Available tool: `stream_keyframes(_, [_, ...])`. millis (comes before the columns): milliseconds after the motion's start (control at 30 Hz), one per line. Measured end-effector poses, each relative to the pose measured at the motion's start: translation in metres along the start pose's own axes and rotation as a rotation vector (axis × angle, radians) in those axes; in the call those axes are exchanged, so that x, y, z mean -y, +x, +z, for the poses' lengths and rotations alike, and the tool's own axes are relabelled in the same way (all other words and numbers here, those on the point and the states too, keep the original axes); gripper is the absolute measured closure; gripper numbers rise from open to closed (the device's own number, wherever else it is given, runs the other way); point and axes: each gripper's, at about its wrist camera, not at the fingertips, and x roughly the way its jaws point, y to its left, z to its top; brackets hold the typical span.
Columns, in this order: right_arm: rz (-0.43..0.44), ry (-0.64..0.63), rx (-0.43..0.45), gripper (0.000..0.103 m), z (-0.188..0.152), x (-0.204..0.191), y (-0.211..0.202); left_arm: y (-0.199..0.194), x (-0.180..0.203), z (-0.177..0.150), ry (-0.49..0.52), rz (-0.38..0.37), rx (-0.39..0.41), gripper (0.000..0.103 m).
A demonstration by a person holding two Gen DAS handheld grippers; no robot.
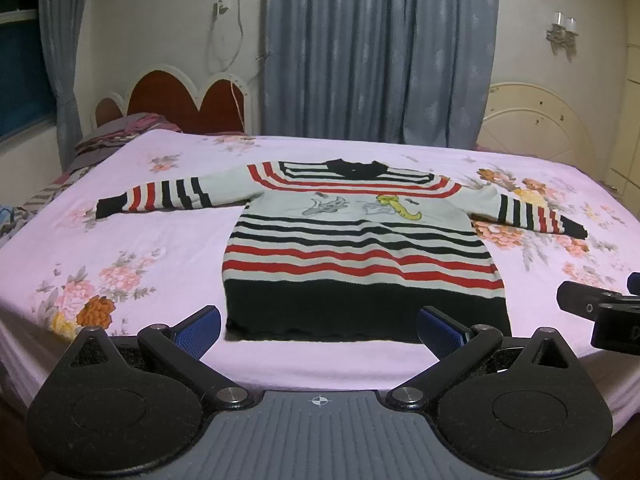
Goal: Fold small clothes
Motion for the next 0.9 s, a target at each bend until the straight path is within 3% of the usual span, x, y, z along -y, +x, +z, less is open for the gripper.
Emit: stream_keyframes(900, [0.000, -0.005, -0.002, 0.001, 0.0019, -0.0024, -0.0007, 0.0004, -0.0047, -0.0008, -0.004, 0.002, 0.005, 0.000])
